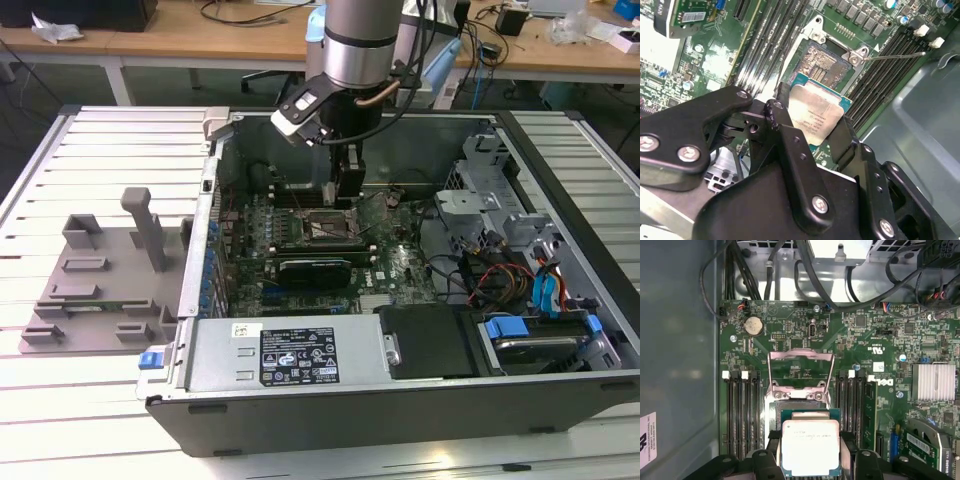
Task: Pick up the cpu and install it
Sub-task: 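Place the cpu into insertion slot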
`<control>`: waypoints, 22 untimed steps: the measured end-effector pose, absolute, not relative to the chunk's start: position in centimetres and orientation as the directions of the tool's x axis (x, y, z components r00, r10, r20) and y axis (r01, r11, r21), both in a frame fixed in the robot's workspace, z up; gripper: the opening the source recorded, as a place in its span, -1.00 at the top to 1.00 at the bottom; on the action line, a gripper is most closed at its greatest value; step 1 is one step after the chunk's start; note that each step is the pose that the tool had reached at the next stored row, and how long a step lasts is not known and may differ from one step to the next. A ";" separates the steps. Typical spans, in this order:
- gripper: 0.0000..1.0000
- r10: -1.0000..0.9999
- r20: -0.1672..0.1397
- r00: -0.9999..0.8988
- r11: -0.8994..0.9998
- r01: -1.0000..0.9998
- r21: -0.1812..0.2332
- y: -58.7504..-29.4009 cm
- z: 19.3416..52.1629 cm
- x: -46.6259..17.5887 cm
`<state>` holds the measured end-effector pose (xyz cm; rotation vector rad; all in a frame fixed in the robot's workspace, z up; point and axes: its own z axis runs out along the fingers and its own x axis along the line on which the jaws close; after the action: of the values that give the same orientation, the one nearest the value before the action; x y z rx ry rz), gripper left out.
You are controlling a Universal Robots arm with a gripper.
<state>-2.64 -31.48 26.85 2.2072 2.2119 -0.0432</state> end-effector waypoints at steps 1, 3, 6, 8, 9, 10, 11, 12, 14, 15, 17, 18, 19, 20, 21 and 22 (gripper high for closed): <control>-0.09 1.000 -0.031 -0.002 0.002 1.000 -0.008 -31.4 26.7 -2.7; -0.09 1.000 -0.031 -0.002 0.002 1.000 -0.008 -31.3 26.6 -2.8; -0.09 1.000 -0.031 -0.002 0.002 1.000 -0.008 -31.2 26.4 -2.8; -0.09 1.000 -0.031 -0.002 0.002 1.000 -0.008 -31.2 26.3 -2.8; -0.09 1.000 -0.031 -0.002 0.002 1.000 -0.008 -31.2 26.2 -2.8; -0.09 1.000 -0.031 -0.002 0.002 1.000 -0.008 -31.2 26.1 -2.8; -0.09 1.000 -0.031 -0.002 0.002 1.000 -0.008 -31.2 26.0 -2.8; -0.09 1.000 -0.031 -0.002 0.002 1.000 -0.008 -31.2 26.0 -2.8; -0.09 1.000 -0.031 -0.002 0.002 1.000 -0.008 -31.2 25.9 -2.8; -0.09 1.000 -0.031 -0.002 0.002 1.000 -0.008 -31.2 25.8 -2.8; -0.09 1.000 -0.031 -0.002 0.002 1.000 -0.008 -31.2 25.7 -2.8; -0.09 1.000 -0.031 -0.002 0.002 1.000 -0.008 -31.2 25.6 -2.8; -0.09 1.000 -0.031 -0.002 0.002 1.000 -0.008 -31.1 25.5 -2.8; -0.09 1.000 -0.031 -0.002 0.002 1.000 -0.008 -31.1 25.5 -2.8; -0.09 1.000 -0.031 -0.002 0.002 1.000 -0.008 -31.0 25.4 -2.8; -0.09 1.000 -0.031 -0.002 0.002 1.000 -0.008 -30.9 25.3 -2.8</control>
<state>-2.80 -30.90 25.27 2.2073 2.2118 -0.0433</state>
